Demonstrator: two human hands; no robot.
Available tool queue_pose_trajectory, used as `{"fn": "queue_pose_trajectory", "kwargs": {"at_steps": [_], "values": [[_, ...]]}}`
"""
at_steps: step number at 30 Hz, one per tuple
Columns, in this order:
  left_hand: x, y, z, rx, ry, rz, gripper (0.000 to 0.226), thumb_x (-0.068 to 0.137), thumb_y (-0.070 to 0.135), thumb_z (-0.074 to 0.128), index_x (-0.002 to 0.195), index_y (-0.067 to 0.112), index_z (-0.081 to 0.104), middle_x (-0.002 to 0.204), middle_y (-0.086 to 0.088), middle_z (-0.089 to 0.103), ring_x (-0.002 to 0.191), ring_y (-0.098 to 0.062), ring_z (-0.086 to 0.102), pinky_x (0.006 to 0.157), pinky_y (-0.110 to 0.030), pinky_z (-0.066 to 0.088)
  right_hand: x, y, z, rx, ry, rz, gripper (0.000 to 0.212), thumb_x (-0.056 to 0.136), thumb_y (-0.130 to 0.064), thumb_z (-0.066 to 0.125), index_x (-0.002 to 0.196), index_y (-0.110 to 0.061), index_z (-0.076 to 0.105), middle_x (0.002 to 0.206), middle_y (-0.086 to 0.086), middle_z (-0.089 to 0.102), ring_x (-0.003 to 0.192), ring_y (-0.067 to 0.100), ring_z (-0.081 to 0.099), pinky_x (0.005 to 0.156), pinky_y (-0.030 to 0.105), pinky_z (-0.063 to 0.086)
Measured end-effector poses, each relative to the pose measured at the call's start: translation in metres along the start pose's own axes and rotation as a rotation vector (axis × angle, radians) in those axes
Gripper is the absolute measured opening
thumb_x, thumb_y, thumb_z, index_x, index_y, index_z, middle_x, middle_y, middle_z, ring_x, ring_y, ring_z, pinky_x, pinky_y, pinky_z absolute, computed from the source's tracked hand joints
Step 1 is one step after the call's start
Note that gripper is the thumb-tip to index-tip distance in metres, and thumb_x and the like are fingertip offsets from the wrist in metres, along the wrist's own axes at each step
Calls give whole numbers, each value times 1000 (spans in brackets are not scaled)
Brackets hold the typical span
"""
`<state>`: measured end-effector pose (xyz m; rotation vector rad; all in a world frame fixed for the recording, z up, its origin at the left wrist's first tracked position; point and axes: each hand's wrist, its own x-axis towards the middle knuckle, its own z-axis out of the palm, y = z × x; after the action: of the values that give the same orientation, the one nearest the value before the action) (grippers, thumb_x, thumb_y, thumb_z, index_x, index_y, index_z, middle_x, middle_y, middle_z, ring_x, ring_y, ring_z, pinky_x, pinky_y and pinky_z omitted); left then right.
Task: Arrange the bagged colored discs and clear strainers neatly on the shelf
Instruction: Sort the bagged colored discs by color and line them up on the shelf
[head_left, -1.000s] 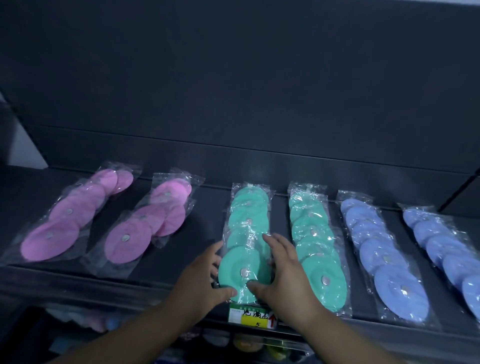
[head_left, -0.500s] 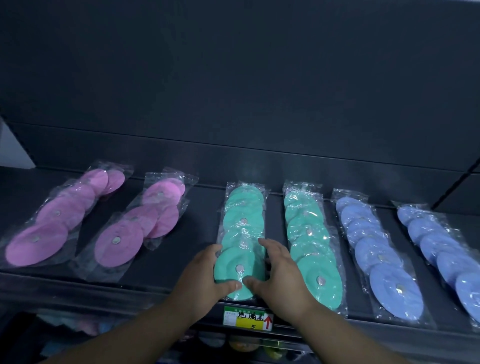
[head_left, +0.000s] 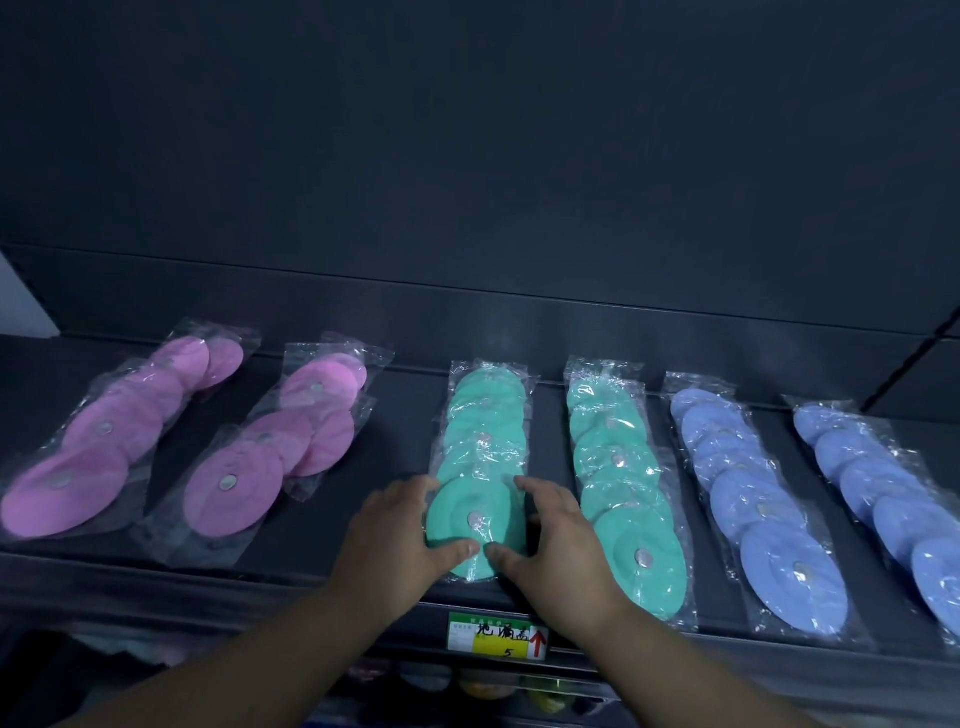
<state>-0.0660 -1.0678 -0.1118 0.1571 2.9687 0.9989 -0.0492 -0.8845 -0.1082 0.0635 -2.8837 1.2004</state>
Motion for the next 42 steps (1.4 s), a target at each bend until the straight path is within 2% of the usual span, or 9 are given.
{"fn": "queue_pose_trajectory", "kwargs": {"at_steps": [4,13,18,25,29,32,35,39,42], "values": [[1,5,2,-102,-10,26,65,80,46,69,134,22,42,130,6,44,115,-7,44,92,-16,33,0,-2,-1,-10,4,13,74,80,-36,73,144,-24,36,143,-7,40,126,9,44,110,24,34],[4,15,3,-173,19,-8,54,89,32,63,133,13,40,131,5,35,114,-6,42,90,-8,25,12,-7,0,38,9,76,66,88,-32,63,144,-17,33,143,0,45,128,15,45,108,25,35],[-7,19,9,-186,-78,-49,64,94,36,54,148,17,24,151,2,28,134,-10,34,104,-12,22,12,-9,6,30,-27,97,59,93,-31,55,146,-15,34,145,-1,46,132,15,44,109,22,32],[36,21,-8,-319,-61,-132,60,97,32,49,149,18,23,154,2,26,130,-6,34,93,-10,19,44,-7,0,64,33,139,55,95,-30,52,145,-14,34,151,2,37,139,18,34,115,32,27],[73,23,-8,-434,-154,-249,67,97,32,48,153,22,12,157,1,23,140,-18,32,112,-30,30,71,-10,0,80,9,186,56,94,-31,51,145,-17,33,148,3,41,138,21,36,113,38,32],[85,21,-3,-437,-215,-239,64,91,28,49,149,32,21,139,0,51,111,-18,60,93,-35,52,81,-9,4,77,-55,267,46,94,-24,48,139,-15,39,139,9,50,124,24,50,103,25,37],[86,20,-2,-425,-281,-211,65,90,30,48,148,39,19,136,1,53,101,-16,63,87,-37,55,82,-5,7,28,-80,289,43,94,-23,45,135,-11,41,134,13,54,118,28,54,95,25,39],[74,22,-16,-410,-261,-203,65,98,28,47,152,33,10,154,5,30,130,-15,44,107,-28,37,77,-12,-1,-7,-2,232,55,95,-23,49,145,-7,33,151,10,36,141,24,30,117,32,23],[58,16,-32,-331,-169,-157,65,99,29,47,153,29,11,158,2,20,142,-15,26,111,-24,22,72,-25,-7,-107,56,140,62,95,-29,52,149,-12,27,159,5,17,147,19,13,114,22,12]]}}
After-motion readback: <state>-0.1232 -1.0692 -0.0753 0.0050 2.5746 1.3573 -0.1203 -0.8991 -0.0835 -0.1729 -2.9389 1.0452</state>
